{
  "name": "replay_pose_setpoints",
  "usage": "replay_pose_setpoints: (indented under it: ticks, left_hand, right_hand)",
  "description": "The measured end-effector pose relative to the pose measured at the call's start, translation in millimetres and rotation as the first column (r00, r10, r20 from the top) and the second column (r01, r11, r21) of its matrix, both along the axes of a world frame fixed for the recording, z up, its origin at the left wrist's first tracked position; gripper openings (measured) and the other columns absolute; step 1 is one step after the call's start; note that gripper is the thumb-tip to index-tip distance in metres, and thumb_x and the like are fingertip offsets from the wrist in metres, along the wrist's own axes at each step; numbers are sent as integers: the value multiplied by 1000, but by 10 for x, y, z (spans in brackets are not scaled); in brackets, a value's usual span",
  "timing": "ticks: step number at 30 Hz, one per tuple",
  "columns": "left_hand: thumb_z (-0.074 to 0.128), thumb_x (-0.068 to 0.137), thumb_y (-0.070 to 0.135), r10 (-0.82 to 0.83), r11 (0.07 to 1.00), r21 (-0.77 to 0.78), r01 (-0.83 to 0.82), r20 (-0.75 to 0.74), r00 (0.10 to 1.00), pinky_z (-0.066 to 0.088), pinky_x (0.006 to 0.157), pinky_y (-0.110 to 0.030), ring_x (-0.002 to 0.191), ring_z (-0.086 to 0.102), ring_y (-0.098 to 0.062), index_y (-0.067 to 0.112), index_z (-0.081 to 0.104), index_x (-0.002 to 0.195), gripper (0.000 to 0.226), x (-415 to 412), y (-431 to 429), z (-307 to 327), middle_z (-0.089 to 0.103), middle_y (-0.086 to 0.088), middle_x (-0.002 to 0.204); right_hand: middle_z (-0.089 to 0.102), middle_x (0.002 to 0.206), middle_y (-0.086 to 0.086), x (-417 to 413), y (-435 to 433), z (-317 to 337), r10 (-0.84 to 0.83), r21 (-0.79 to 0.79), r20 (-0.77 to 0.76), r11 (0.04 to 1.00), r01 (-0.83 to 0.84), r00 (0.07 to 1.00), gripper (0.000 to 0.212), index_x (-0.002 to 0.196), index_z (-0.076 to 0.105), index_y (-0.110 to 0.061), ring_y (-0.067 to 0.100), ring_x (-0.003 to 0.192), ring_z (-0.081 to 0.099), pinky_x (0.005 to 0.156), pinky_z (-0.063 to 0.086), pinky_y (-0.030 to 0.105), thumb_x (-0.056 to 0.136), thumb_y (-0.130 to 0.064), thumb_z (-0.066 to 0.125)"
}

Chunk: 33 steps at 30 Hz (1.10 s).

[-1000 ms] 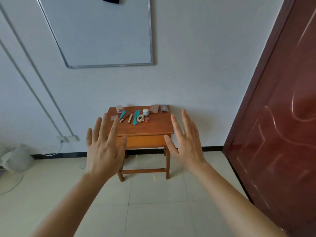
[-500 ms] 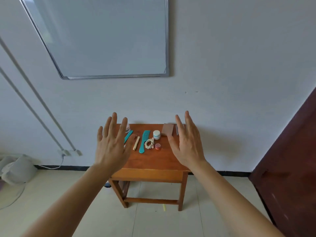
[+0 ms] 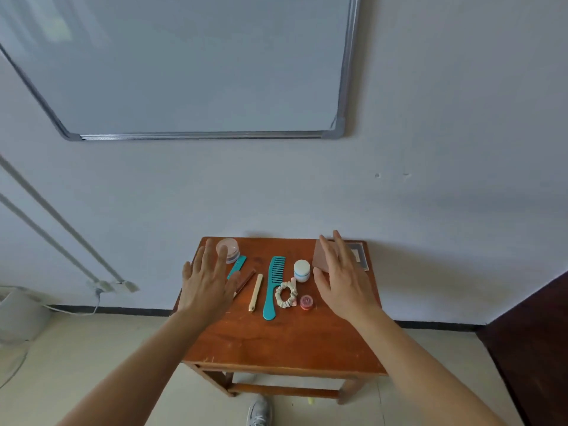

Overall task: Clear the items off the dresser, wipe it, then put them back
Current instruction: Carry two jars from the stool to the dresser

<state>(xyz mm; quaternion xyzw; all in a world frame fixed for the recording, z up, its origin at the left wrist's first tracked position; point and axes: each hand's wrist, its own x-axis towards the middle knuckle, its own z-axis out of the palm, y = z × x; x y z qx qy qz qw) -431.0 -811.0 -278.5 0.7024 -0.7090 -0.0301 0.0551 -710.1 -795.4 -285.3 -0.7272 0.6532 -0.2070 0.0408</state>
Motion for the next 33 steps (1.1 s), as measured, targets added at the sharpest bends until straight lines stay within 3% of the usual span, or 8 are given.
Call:
replay_pose_setpoints:
  ticks: [4,11,15,19,22,25,29,33]
  left_hand:
    - [29,96,58,-32,995,100,29,26,999,10,117,-51,150,1,-28,33,1,153,68,192,-809,-415,-10,-3,162]
    - [52,91,50,-127,973,203,112,61,990,20,115,-54,148,9,-33,28,15,151,74,476,-1818,-1227,0,-8,163]
    - [56,89,48,-161,963,226,148,40,986,22,113,-55,148,7,-35,26,17,150,76,517,-2013,-1588,-1,-10,162]
    - [60,88,43,-156,961,223,163,-50,987,28,110,-56,147,6,-37,32,16,150,76,512,-2053,-1736,4,-10,161]
    - [71,84,23,-83,976,186,110,-145,986,43,100,-53,139,23,-37,33,32,140,69,503,-2122,-1708,26,-9,151]
    - [71,84,20,-59,985,148,93,-224,973,47,96,-49,132,31,-34,34,40,130,58,483,-2140,-1611,35,-8,142]
    - [75,80,23,-201,978,6,208,-225,953,51,89,-45,124,38,-32,31,41,129,61,381,-2046,-1304,39,-8,137]
    - [78,76,28,-367,927,-186,325,-284,886,52,83,-42,120,39,-27,29,47,126,59,56,-1881,-769,42,-3,132]
  right_hand:
    - [8,164,1,119,-560,-351,-88,107,22,991,85,996,71,156,4,-28,23,149,21,104,49,41,99,-44,43]
    - [30,157,4,412,-1199,-1113,-185,302,-74,932,199,980,74,154,2,-29,21,131,49,86,56,27,98,-49,46]
    - [30,156,4,578,-1205,-1418,-250,370,-68,893,257,966,73,154,13,-28,22,134,46,93,55,31,95,-51,50]
    - [39,147,3,642,-1178,-1542,-272,383,-58,882,273,960,60,148,30,-28,18,123,53,90,56,27,96,-46,53]
    - [45,138,4,652,-1180,-1534,-281,389,-18,882,265,960,56,144,36,-25,16,115,56,87,56,25,95,-41,57]
    - [48,132,3,672,-1182,-1450,-280,349,13,901,258,960,53,140,39,-25,15,108,58,83,56,22,94,-37,61]
    - [49,122,3,636,-1155,-1133,-297,248,41,928,279,954,53,138,37,-26,12,96,59,69,54,16,92,-38,62]
    - [50,125,2,451,-897,-645,-327,117,36,940,321,944,49,135,36,-27,13,100,59,67,52,14,93,-37,60]
